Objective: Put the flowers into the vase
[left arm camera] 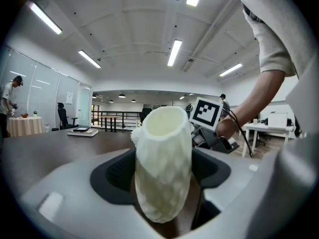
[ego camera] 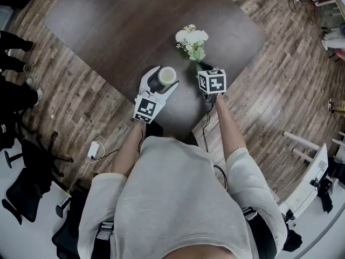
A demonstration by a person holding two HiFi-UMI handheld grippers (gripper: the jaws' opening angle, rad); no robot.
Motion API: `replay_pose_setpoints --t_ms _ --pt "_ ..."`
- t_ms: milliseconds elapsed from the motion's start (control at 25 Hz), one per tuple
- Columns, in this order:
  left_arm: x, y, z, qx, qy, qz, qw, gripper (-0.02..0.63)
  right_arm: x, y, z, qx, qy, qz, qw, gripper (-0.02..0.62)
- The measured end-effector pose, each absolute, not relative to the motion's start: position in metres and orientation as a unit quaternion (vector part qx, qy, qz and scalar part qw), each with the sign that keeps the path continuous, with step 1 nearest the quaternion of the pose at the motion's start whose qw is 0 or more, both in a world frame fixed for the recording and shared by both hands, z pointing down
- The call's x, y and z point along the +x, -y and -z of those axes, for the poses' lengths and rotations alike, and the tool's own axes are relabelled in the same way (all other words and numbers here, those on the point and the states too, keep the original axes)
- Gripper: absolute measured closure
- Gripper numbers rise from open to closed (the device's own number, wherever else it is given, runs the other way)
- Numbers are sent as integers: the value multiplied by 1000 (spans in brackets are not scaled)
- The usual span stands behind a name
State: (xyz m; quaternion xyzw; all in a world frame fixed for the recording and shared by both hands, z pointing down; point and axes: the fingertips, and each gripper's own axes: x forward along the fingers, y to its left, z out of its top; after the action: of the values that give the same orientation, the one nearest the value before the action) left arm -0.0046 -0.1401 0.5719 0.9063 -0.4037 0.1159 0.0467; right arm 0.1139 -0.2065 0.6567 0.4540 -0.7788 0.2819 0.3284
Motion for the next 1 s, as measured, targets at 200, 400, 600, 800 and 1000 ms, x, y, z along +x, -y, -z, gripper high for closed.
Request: replay_pose_setpoints --t_ms 200,400,600,800,1000 --pt "-5 139 -572 904 409 -114 47 267 98 208 -626 446 810 -261 276 572" --pt "-5 141 -573 902 414 -115 48 267 79 208 -587 427 851 -230 201 572" --pt "-4 141 -573 900 417 -116 49 267 55 209 -518 397 890 -201 96 572" --pt "-3 141 -575 899 419 -115 50 267 30 208 -432 360 920 -157 4 572" --pt "-1 141 -573 899 420 -114 51 267 7 196 -352 317 939 -112 -65 574"
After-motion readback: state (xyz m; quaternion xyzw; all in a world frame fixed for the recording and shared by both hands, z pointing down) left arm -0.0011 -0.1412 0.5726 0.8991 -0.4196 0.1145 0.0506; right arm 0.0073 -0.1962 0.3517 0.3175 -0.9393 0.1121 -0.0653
